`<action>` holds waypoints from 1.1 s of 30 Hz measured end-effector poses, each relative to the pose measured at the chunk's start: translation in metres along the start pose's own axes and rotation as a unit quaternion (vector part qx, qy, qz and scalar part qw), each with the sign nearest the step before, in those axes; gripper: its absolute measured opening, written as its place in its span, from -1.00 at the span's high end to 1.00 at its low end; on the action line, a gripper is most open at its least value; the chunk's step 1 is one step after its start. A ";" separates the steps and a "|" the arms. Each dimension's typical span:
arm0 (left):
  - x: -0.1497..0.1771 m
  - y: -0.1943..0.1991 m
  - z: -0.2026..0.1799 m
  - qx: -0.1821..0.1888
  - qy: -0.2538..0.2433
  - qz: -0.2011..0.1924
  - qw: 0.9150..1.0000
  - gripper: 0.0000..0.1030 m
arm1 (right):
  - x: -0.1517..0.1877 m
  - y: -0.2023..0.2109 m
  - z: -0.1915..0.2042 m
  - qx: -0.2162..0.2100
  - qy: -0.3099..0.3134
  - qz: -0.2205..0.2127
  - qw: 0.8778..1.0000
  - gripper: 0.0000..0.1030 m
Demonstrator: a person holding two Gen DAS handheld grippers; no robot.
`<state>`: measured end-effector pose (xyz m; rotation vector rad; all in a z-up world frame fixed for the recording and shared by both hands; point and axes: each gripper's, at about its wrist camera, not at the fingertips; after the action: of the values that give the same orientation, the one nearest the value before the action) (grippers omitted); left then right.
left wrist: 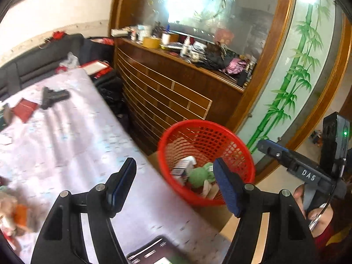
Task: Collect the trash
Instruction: 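Open both grippers to drop the bag and box into the basket, then grasp the red-and-white snack box with the left gripper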
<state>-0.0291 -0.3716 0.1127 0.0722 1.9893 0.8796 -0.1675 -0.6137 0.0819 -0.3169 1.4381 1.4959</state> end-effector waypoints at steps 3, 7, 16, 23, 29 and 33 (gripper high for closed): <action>0.007 0.024 0.012 -0.021 0.007 -0.011 1.000 -0.39 | 0.004 0.007 0.011 -0.017 0.007 0.000 1.000 -0.02; 0.022 0.063 0.040 -0.045 0.037 -0.031 0.998 -0.39 | 0.009 0.013 0.032 -0.036 0.024 0.001 0.999 -0.03; 0.074 0.145 0.112 -0.124 0.111 -0.053 0.985 -0.39 | 0.017 0.029 0.079 -0.083 0.059 0.008 0.995 -0.05; 0.124 0.211 0.174 -0.194 0.189 -0.076 0.959 -0.39 | 0.030 0.036 0.134 -0.180 0.091 0.050 0.978 -0.10; 0.159 0.241 0.228 -0.220 0.267 -0.082 0.935 -0.39 | 0.048 0.049 0.189 -0.237 0.127 0.076 0.960 -0.12; 0.166 0.237 0.252 -0.197 0.303 -0.081 0.929 -0.41 | 0.057 0.049 0.218 -0.249 0.143 0.088 0.954 -0.20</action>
<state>0.0037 0.0065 0.0561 -0.6583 2.2789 1.2808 -0.1389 -0.3892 0.1251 -0.7558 1.3132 2.0211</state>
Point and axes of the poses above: each gripper's, at about its wrist camera, not at the fingertips, and y roughly against the way its jaws point, z to its left, x to its underside, and after that the axes turned 11 degrees about x, right-handed
